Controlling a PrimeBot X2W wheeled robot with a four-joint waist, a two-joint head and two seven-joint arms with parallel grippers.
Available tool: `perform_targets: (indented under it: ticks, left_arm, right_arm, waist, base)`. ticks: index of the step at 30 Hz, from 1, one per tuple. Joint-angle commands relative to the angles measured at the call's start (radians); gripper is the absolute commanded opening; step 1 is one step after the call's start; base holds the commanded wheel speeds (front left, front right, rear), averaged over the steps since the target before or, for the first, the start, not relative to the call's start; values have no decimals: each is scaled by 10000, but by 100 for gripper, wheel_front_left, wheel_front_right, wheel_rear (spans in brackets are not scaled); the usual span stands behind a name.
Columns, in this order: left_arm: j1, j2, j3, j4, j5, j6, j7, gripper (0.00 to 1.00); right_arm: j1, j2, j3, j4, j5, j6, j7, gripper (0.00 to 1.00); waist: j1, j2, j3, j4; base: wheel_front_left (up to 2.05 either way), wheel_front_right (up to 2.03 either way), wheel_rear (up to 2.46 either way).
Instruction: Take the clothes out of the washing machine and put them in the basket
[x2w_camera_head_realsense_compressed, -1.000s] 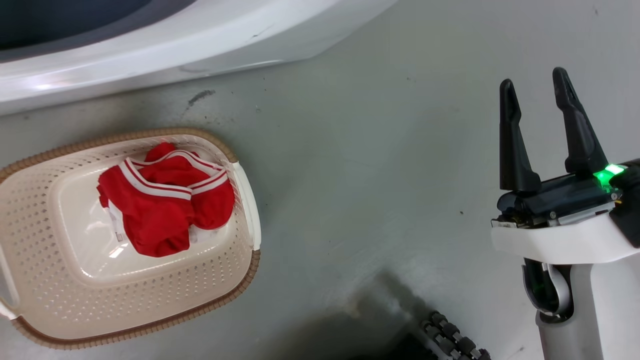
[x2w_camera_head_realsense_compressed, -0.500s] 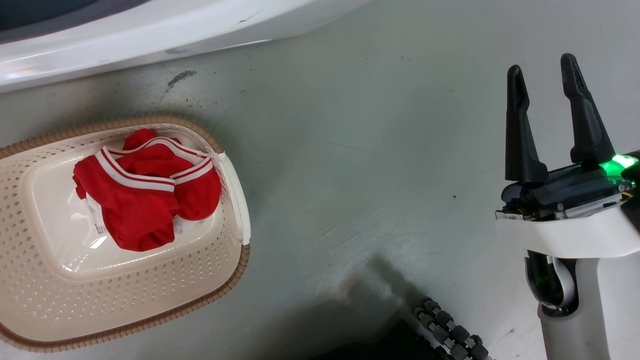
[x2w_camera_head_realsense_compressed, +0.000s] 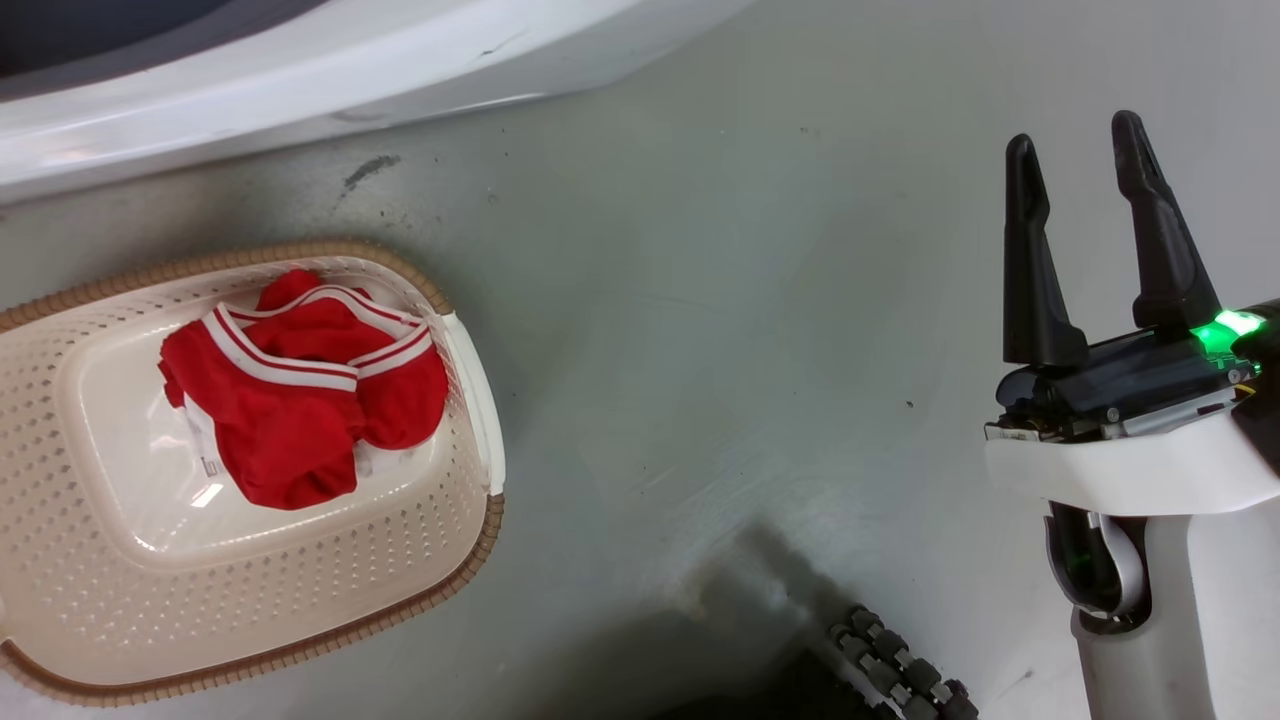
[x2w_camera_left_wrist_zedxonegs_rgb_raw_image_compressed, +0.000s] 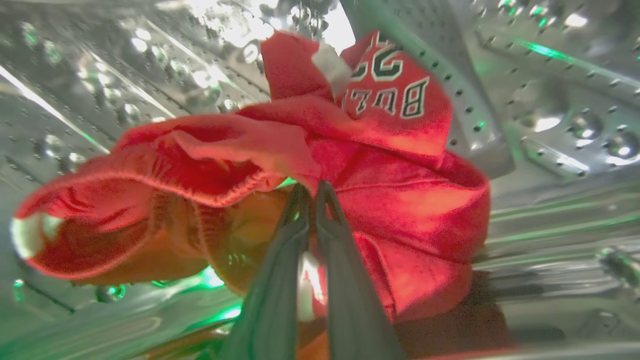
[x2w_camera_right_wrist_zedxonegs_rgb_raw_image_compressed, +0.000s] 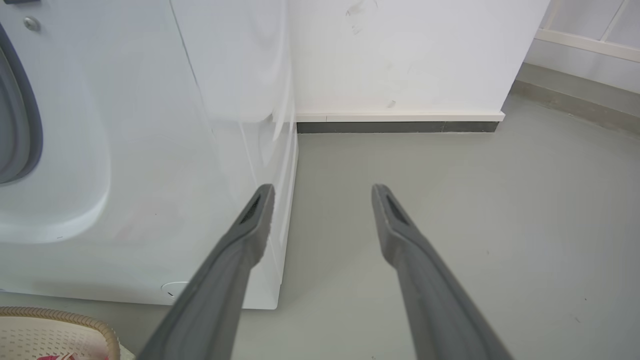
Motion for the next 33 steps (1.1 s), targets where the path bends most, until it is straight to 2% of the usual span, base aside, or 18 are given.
perform_targets:
  ticks: [1,9,18,23,33]
  left_arm:
    - [69,-13,-69,-8,-62,1,-102,0]
    - [881,-276,-258,33,-709,1,-1379,0]
    - [2650,-921,-996,-200,-1508,1,-2881,0]
    - [3605,-1138,-1500,-498,-2025,0,-3378,0]
    - [5546,-1428,-1860,-1385,-3289,0,-4704,0]
  right_arm:
    - [-62,9,10,6,-23,-7,-24,100]
    - [278,7,63,165,-359,-7,-24,100]
    - [847,7,-24,455,-864,-7,-24,100]
    - [1183,6,-13,595,-1072,-7,-24,100]
    - [1835,6,-285,818,-1307,-7,-24,100]
  waist:
    - [0,0,-83,12]
    - [0,0,-1049,269]
    - [0,0,-2613,835]
    - [0,0,-3381,1139]
    - [0,0,-4651,1736]
  base:
    - [0,0,0]
    - [0,0,0]
    - [0,0,0]
    - [0,0,0]
    - [0,0,0]
